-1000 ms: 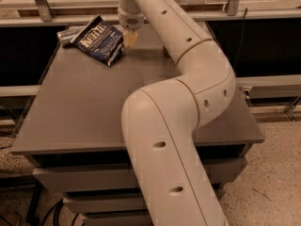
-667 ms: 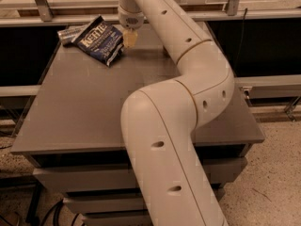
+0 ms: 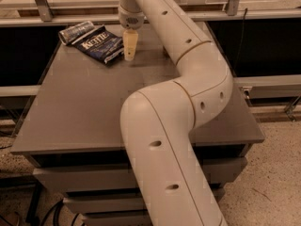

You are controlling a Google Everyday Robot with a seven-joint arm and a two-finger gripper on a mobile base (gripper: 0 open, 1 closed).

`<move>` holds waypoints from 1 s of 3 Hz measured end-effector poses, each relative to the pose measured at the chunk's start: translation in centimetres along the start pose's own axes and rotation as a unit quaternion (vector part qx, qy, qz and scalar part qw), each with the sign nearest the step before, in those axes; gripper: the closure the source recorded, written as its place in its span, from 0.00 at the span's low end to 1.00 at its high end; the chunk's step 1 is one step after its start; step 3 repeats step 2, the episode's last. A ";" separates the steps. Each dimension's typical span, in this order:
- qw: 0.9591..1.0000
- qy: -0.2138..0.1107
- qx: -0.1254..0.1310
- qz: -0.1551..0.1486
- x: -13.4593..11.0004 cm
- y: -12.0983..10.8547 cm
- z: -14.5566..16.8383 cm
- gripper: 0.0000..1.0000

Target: Move blue chip bag near redbull can

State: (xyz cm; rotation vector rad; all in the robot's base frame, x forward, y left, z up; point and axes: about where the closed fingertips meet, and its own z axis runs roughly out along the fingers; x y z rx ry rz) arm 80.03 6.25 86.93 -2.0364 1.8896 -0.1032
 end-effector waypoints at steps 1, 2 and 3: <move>1.000 -0.004 -0.001 0.000 0.0 0.0 0.0 0.00; 1.000 -0.009 0.003 -0.007 -0.1 -0.2 -0.2 0.00; 1.000 -0.009 0.003 -0.007 -0.1 -0.2 -0.2 0.00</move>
Offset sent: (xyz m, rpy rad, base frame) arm 0.0002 -0.0071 0.0175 0.0017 0.0148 0.0345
